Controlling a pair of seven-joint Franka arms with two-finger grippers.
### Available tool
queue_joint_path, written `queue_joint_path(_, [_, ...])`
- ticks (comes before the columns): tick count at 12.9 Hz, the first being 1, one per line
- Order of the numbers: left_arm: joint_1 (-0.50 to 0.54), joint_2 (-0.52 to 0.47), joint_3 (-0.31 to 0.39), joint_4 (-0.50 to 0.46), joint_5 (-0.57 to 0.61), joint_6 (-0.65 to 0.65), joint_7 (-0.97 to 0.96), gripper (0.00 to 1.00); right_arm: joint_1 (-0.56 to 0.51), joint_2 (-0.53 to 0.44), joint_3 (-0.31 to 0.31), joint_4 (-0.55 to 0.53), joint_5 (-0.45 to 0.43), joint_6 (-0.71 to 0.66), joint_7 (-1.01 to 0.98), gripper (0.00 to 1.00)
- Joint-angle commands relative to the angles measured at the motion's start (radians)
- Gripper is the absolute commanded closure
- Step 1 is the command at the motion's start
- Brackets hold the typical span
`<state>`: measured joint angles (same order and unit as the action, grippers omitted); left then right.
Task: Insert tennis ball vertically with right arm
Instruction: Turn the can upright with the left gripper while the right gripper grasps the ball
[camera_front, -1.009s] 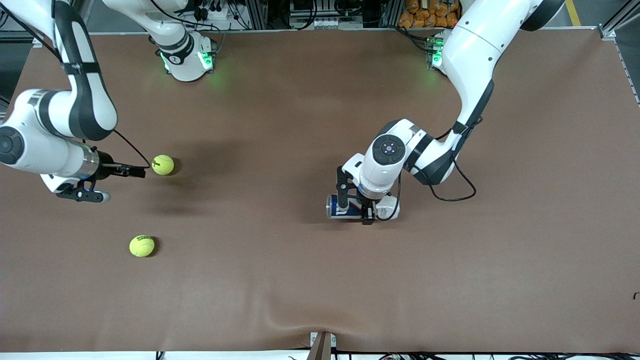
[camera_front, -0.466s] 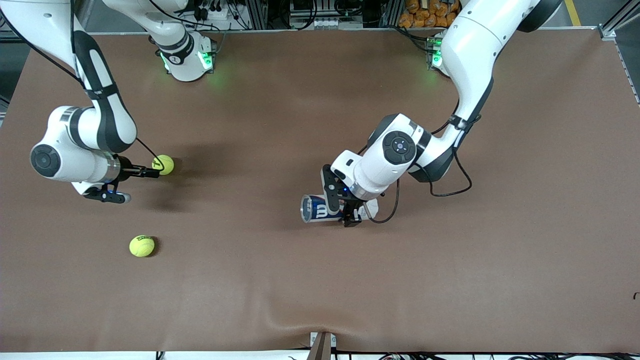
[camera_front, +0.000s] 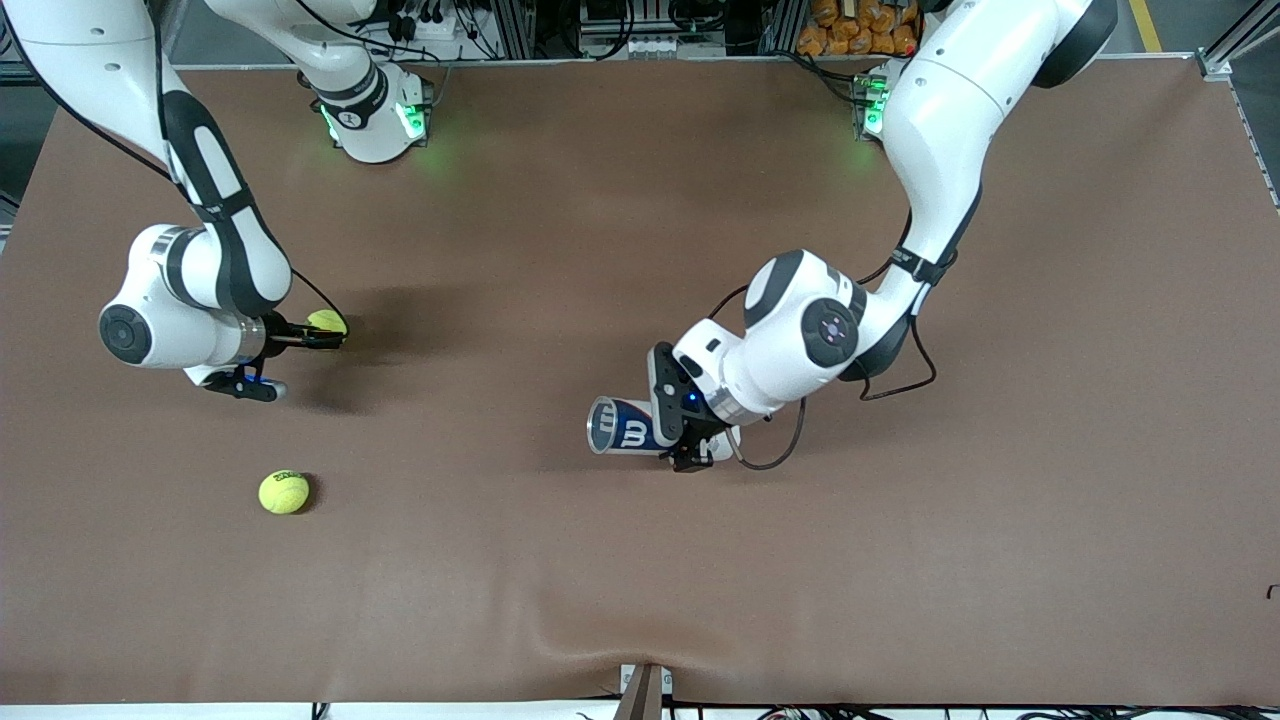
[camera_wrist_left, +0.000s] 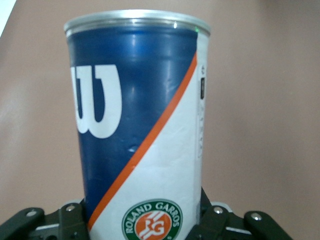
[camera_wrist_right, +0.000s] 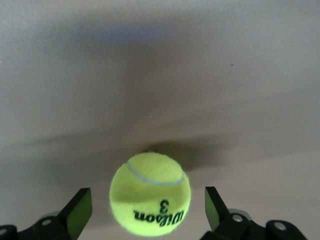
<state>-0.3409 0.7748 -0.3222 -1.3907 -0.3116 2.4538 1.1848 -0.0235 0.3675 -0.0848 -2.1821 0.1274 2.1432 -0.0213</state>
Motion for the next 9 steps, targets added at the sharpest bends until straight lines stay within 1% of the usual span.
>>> queue_joint_path(1, [0.019,0.021,-0.012,0.027,-0.229,0.005,0.18,0.29,-0.042,0.021,0.014,-0.007,0.015,0.02,-0.071,0.0])
queue_joint_path(3, [0.017,0.032,-0.009,0.024,-0.497,0.005,0.365,0.29,-0.039,0.028,0.016,-0.007,0.017,0.021,-0.071,0.0])
queue_joint_path(4, [0.017,0.041,-0.011,0.025,-0.596,0.005,0.451,0.29,-0.039,0.033,0.016,-0.007,0.03,0.02,-0.071,0.0])
queue_joint_path(5, [0.017,0.043,-0.011,0.025,-0.665,0.005,0.508,0.29,-0.036,0.036,0.016,-0.007,0.053,0.02,-0.071,0.0])
queue_joint_path(6, [0.019,0.049,-0.011,0.022,-0.749,0.005,0.55,0.29,-0.036,0.037,0.016,-0.007,0.058,0.02,-0.071,0.0])
queue_joint_path(9, [-0.019,0.09,-0.012,0.022,-1.095,0.005,0.828,0.29,-0.036,0.041,0.017,-0.008,0.058,0.012,-0.074,0.0])
